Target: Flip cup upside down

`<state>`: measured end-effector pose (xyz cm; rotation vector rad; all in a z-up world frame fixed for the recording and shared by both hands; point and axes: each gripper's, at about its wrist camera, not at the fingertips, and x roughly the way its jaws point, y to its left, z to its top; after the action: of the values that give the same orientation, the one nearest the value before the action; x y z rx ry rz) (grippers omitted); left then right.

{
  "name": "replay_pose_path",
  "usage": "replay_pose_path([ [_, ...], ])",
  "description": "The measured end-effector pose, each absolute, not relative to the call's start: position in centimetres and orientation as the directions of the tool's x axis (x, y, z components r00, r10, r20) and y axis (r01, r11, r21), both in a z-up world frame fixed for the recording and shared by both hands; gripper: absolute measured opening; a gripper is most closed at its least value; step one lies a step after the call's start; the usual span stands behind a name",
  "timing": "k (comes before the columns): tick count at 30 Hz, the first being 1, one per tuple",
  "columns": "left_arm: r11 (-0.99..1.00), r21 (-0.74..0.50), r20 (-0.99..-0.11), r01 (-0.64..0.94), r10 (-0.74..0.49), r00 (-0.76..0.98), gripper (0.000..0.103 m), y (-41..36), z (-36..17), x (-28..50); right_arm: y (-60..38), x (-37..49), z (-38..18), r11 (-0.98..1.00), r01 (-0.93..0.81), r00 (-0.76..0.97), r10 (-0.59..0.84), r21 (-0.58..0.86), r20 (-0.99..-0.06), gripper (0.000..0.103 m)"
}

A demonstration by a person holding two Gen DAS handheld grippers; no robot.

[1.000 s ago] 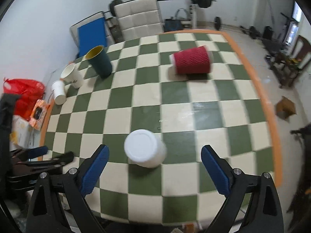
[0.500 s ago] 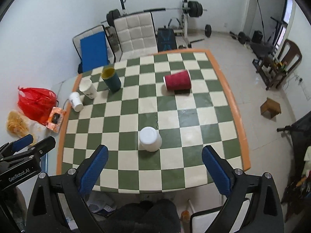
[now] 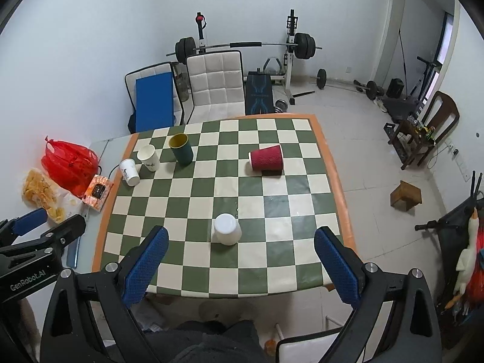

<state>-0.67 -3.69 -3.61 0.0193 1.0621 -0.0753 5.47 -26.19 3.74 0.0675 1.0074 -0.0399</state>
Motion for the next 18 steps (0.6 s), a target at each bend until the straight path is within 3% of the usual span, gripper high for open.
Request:
replay_pose_path([
  [18, 0.998, -0.041, -0.879, 0.051, -0.06, 0.474, 0.086, -4.4, -2.7, -1.9, -27.7, 5.0, 4.2, 0.997, 0.057, 0.514, 0.008, 0.043, -0.858, 0.101],
])
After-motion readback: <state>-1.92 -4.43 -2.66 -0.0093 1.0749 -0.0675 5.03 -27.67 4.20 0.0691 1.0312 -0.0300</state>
